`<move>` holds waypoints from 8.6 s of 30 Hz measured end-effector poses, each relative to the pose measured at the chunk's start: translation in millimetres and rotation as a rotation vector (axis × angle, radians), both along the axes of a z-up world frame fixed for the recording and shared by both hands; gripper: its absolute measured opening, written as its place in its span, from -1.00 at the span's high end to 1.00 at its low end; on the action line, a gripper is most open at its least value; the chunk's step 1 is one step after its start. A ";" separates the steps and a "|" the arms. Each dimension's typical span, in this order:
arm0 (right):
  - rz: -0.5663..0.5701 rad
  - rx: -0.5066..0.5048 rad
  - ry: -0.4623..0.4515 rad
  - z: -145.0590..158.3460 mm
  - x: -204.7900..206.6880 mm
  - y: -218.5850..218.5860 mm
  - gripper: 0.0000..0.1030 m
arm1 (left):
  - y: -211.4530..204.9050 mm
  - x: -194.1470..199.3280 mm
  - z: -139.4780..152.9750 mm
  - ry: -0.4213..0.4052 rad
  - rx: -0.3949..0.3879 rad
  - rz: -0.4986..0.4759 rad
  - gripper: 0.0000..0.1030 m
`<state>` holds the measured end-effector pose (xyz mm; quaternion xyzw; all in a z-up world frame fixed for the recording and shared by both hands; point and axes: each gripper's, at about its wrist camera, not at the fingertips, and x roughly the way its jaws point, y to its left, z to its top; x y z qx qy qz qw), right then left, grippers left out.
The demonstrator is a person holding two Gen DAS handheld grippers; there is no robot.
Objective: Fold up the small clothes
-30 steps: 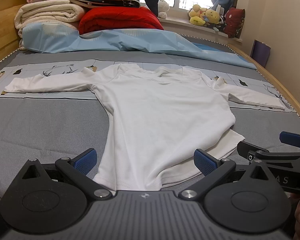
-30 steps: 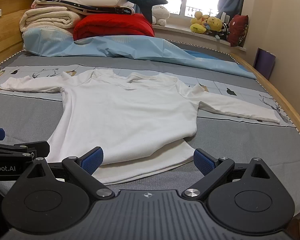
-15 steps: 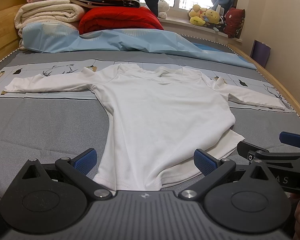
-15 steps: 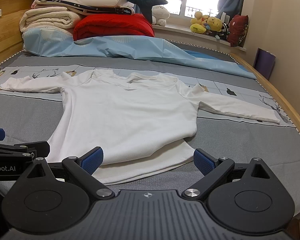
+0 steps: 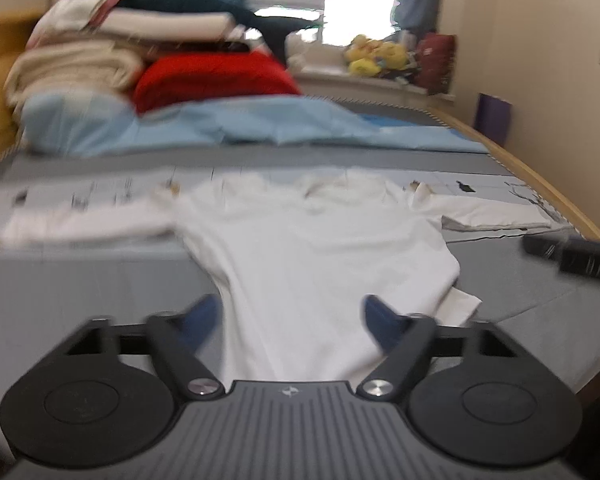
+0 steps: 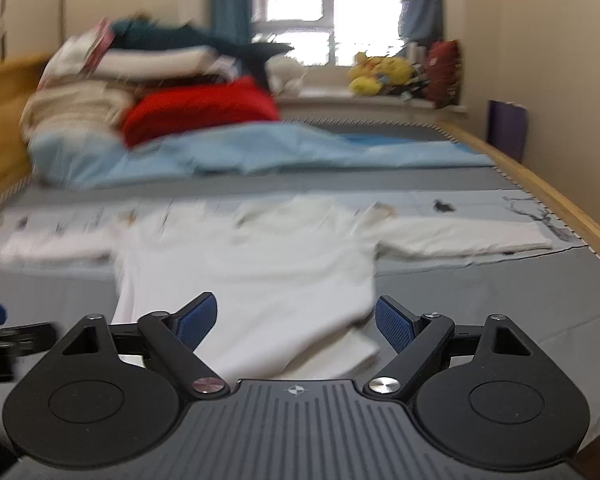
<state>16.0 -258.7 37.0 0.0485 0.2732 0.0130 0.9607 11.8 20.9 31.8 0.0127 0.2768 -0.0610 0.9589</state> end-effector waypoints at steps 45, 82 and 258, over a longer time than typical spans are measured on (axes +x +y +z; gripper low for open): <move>0.235 0.037 0.717 -124.2 58.1 -127.0 0.87 | 105.1 93.4 -93.9 0.719 0.013 -0.126 0.93; 0.210 -0.191 0.469 -91.1 102.8 -50.7 0.63 | 29.9 101.4 -115.8 0.705 0.203 -0.214 0.42; -0.319 0.187 0.202 -131.1 317.9 -98.0 0.84 | 127.6 346.9 -122.6 0.636 -0.131 0.354 0.58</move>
